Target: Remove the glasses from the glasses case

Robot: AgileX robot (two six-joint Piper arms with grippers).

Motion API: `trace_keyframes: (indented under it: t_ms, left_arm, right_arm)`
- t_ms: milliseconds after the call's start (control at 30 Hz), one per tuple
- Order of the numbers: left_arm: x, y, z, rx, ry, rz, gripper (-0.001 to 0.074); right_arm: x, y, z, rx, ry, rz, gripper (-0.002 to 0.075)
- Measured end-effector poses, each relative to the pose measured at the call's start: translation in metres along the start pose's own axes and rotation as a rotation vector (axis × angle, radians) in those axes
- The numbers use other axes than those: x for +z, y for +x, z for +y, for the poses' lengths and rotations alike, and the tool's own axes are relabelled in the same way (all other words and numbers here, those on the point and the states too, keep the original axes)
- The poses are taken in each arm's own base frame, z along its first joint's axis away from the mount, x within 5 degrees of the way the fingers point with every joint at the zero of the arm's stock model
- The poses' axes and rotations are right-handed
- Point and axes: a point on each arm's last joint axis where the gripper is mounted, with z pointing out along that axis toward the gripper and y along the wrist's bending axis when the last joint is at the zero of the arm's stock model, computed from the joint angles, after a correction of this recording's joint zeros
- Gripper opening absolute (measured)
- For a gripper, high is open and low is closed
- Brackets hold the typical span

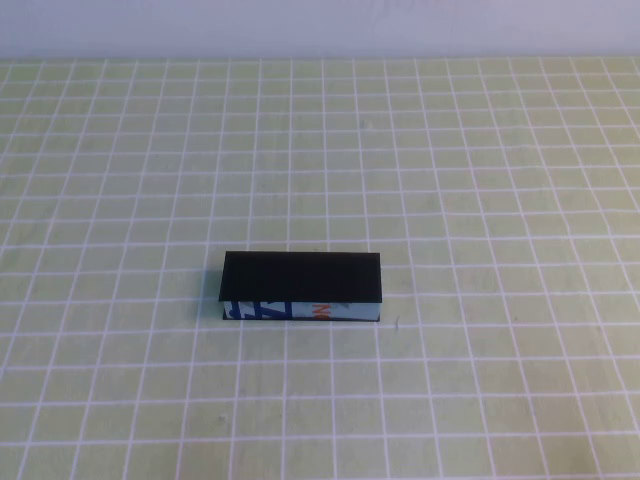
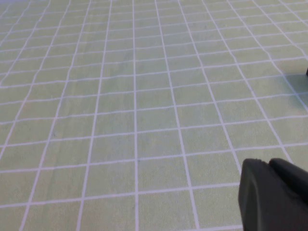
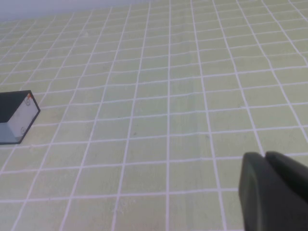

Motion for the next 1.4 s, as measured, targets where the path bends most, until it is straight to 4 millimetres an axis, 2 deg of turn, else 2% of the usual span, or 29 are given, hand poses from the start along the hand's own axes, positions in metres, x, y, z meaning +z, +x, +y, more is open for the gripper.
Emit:
trace_keyframes:
  t_ms: [1200, 1300, 1400]
  left_arm:
    - [0.0, -0.0003, -0.0001, -0.005, 0.001, -0.004, -0.0004]
    - [0.0, -0.0022, -0.0016, -0.06, 0.019, -0.024, -0.0004]
    - [-0.0002, -0.0073, -0.0039, -0.197, 0.051, -0.081, -0.0004]
  right_arm:
    - [0.0, 0.0, 0.0, 0.0, 0.0, 0.0, -0.0018]
    - [0.0, 0.0, 0.0, 0.0, 0.0, 0.0, -0.0018]
    - [0.0, 0.0, 0.0, 0.0, 0.0, 0.0, -0.0018]
